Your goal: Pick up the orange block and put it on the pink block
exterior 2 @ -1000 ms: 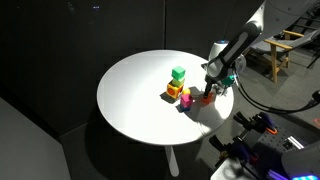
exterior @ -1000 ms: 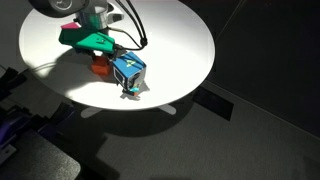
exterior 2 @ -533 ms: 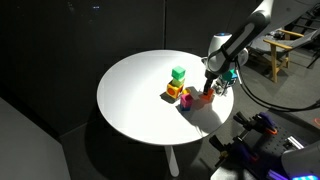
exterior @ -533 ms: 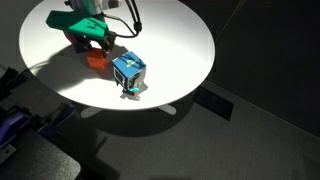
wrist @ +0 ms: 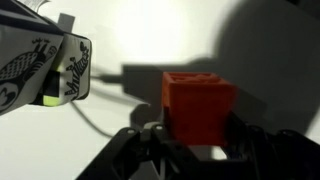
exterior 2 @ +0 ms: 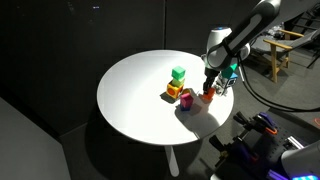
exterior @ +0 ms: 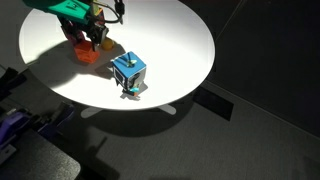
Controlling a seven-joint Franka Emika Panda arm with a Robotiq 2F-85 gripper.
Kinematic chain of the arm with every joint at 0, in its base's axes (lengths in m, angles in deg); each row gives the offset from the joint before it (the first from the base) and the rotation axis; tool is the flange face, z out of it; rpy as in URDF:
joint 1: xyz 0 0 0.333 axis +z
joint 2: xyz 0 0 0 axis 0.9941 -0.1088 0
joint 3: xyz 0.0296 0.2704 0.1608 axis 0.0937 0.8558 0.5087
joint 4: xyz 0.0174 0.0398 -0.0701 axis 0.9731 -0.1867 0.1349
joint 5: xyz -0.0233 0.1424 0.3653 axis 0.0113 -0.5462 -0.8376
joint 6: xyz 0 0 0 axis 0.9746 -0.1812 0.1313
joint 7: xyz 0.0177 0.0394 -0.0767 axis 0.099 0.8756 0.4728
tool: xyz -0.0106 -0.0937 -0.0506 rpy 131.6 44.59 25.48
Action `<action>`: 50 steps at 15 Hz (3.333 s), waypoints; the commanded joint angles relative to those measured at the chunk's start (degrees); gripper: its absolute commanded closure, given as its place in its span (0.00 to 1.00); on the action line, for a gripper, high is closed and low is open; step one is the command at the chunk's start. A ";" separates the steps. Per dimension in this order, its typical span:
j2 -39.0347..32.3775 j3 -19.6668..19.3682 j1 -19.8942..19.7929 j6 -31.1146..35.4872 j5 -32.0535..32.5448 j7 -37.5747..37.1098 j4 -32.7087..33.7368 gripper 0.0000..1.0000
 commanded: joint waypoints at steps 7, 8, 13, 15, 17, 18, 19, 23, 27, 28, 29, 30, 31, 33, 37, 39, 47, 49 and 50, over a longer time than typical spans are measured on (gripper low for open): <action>6.74 -0.85 4.00 -2.85 -0.30 -9.63 -4.48 0.72; 7.42 -0.63 4.10 -2.89 -0.64 -9.74 -4.90 0.72; 10.13 0.63 4.52 -3.03 -2.59 -8.41 -6.19 0.72; 10.73 1.50 4.50 -2.78 -4.11 -7.55 -6.28 0.72; 10.87 2.45 4.41 -2.71 -6.01 -6.41 -5.96 0.72; 10.82 2.89 4.37 -2.88 -6.98 -5.93 -5.65 0.72; 10.67 3.32 4.37 -2.99 -7.92 -5.68 -5.29 0.72; 10.33 4.49 4.44 -3.32 -11.78 -6.36 -4.28 0.72; 10.08 5.03 4.67 -2.34 -14.64 -6.83 -3.76 0.72; 10.04 5.06 4.75 -2.03 -15.01 -6.98 -3.70 0.72; 10.05 4.98 4.94 -1.56 -15.00 -7.39 -3.73 0.72; 10.11 4.96 5.02 -1.31 -15.14 -7.52 -3.78 0.72; 10.16 4.90 5.11 -1.09 -15.06 -7.66 -3.84 0.72; 9.17 4.55 5.14 -1.18 -13.99 -7.20 -3.77 0.72; 8.81 4.57 5.10 -1.16 -13.98 -7.20 -3.82 0.47; 8.79 4.58 5.10 -1.16 -13.98 -7.20 -3.82 0.47; 8.89 4.50 5.15 -0.91 -13.86 -7.39 -3.93 0.72; 9.15 4.36 5.51 -0.56 -13.39 -8.22 -4.15 0.72; 9.23 4.39 5.60 -0.63 -13.34 -8.36 -4.18 0.72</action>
